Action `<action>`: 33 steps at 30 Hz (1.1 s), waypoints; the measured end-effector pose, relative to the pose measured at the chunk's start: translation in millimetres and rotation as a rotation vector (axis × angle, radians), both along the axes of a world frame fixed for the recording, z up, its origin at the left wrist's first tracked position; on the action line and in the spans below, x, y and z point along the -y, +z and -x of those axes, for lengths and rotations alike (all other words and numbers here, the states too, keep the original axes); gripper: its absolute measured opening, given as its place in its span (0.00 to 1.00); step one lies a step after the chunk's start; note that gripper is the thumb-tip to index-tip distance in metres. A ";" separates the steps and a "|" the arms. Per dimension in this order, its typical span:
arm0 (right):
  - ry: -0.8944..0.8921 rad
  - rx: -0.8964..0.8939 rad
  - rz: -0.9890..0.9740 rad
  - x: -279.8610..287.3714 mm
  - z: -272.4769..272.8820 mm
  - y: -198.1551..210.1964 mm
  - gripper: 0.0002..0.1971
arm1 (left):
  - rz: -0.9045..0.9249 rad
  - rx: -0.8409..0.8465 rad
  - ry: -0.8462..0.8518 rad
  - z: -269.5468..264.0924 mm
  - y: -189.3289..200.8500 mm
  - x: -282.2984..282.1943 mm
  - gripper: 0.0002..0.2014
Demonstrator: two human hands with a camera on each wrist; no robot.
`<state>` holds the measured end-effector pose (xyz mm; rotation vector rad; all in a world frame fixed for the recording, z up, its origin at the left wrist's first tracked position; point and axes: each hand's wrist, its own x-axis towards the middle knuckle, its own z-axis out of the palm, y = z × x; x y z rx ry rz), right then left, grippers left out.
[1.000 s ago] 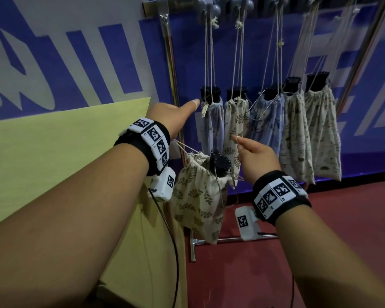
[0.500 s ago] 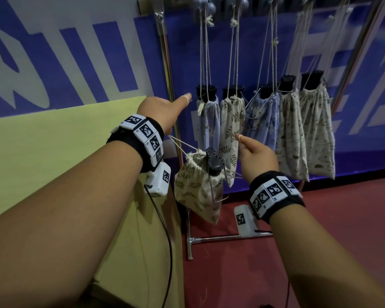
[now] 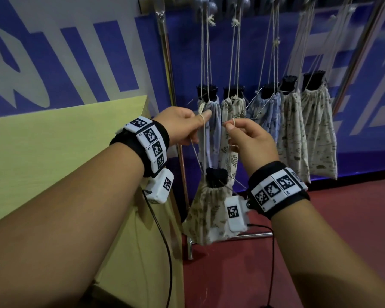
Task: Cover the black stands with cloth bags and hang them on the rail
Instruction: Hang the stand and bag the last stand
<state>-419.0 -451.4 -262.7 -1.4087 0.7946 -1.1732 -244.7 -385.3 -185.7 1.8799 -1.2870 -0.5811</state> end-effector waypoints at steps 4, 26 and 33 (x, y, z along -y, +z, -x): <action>0.047 -0.106 0.053 -2.2 0.0 4.4 0.05 | -0.110 0.055 -0.098 5.6 -2.5 -0.4 0.28; 0.332 0.163 -0.348 -34.6 84.6 85.3 0.29 | -0.191 -0.537 -0.435 108.9 52.7 -5.5 0.15; 0.325 0.239 -0.328 -24.4 154.2 123.5 0.13 | -0.165 -0.547 -0.421 163.6 73.0 24.9 0.16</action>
